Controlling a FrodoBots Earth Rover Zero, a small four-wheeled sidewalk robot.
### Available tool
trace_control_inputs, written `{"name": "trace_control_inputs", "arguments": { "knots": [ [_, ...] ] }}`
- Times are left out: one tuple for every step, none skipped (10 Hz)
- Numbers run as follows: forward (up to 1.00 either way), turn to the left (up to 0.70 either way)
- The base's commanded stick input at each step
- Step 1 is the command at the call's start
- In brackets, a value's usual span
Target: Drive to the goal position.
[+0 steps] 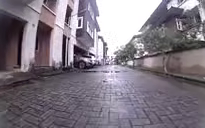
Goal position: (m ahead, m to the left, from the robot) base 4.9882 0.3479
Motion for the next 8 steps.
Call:
{"name": "trace_control_inputs", "arguments": {
  "knots": [
    [0.7, 0.0],
    [0.7, 0.0],
    [0.7, 0.0],
    [0.7, 0.0],
    [0.7, 0.0],
    [0.7, 0.0],
    [0.7, 0.0],
    [0.7, 0.0]
  ]
}}
